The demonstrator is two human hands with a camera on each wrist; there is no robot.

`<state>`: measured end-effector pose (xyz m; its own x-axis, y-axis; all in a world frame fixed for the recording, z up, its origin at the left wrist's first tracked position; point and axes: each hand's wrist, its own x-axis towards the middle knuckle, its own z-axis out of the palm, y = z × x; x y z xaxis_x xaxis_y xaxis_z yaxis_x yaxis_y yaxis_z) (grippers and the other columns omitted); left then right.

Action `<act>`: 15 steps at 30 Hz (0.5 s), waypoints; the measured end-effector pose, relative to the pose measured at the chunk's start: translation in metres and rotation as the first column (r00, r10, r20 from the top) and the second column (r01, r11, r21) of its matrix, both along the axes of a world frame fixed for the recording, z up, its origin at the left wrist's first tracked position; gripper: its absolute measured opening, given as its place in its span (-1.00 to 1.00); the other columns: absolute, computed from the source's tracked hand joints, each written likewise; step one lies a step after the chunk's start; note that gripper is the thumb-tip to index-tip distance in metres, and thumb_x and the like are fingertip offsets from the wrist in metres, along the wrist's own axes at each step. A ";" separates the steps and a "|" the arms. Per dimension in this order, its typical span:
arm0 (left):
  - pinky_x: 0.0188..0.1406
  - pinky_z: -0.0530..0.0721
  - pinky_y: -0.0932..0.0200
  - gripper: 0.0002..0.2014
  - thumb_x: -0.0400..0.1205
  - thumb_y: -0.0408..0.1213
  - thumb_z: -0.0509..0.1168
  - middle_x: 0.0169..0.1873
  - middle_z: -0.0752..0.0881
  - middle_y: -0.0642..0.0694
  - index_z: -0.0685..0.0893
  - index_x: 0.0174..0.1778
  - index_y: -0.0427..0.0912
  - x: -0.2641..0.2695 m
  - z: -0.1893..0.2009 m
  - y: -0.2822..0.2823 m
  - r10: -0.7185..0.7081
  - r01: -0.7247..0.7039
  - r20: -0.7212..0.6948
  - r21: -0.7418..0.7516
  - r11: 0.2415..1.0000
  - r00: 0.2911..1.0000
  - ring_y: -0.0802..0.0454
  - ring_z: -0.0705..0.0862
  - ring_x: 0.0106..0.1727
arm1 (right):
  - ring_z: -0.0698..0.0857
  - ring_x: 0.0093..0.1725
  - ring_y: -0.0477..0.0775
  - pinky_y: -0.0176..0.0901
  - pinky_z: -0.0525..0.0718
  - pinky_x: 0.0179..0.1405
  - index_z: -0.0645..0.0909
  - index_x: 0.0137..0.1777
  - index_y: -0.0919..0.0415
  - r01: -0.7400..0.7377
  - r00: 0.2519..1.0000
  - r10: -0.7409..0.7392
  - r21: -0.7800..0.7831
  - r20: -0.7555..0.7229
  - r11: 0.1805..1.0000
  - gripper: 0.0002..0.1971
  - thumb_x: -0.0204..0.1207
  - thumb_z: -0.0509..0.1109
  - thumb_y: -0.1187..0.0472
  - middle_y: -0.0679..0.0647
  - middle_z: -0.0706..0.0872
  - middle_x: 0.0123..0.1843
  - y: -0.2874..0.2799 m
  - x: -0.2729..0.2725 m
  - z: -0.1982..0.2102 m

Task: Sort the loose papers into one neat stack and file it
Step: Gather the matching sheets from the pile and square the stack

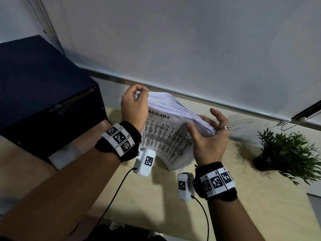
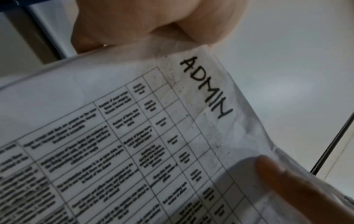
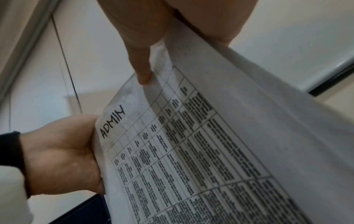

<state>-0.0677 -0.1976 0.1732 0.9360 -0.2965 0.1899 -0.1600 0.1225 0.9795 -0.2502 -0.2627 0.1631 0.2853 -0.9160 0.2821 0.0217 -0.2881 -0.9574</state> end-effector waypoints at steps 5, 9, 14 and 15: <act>0.28 0.62 -0.06 -0.41 0.39 -0.01 0.59 0.16 0.64 -0.23 0.49 0.28 0.10 0.021 -0.025 0.023 -0.461 0.463 0.047 -0.063 0.884 0.886 -0.17 0.66 0.20 | 0.79 -0.21 -0.26 -0.42 0.72 -0.13 0.42 0.44 0.32 -0.005 0.993 -0.005 0.081 0.120 0.997 -0.28 0.29 0.61 0.58 -0.13 0.84 -0.22 -0.013 -0.004 -0.002; 0.06 0.69 0.08 -0.49 0.24 -0.05 0.66 -0.11 0.80 0.04 0.65 0.04 -0.04 0.026 -0.031 0.034 -0.508 0.502 0.057 0.091 0.860 0.860 0.11 0.77 -0.03 | 0.79 -0.19 -0.20 -0.27 0.79 -0.12 0.70 0.15 0.50 -0.069 0.996 0.060 0.141 0.071 0.988 -0.61 0.31 0.62 0.50 -0.12 0.85 -0.20 -0.024 -0.003 -0.010; -0.09 0.69 0.32 -0.59 0.27 -0.24 0.67 -0.20 0.80 0.15 0.66 -0.05 -0.06 0.020 -0.024 0.039 -0.527 0.528 0.095 0.018 0.849 0.844 0.23 0.73 -0.16 | 0.76 -0.17 -0.09 -0.25 0.75 -0.08 0.65 0.03 0.66 -0.066 0.991 0.055 0.088 0.120 0.994 -0.70 0.32 0.59 0.55 -0.05 0.82 -0.20 -0.029 -0.016 -0.007; -0.06 0.69 0.32 -0.49 0.24 -0.17 0.70 -0.15 0.76 0.13 0.63 0.02 -0.08 0.019 -0.030 0.041 -0.576 0.576 0.067 0.023 0.817 0.815 0.22 0.71 -0.12 | 0.77 -0.16 -0.08 -0.24 0.76 -0.08 0.63 0.06 0.64 -0.063 0.993 0.054 0.092 0.106 0.994 -0.66 0.32 0.60 0.53 0.04 0.80 -0.15 -0.027 -0.019 -0.008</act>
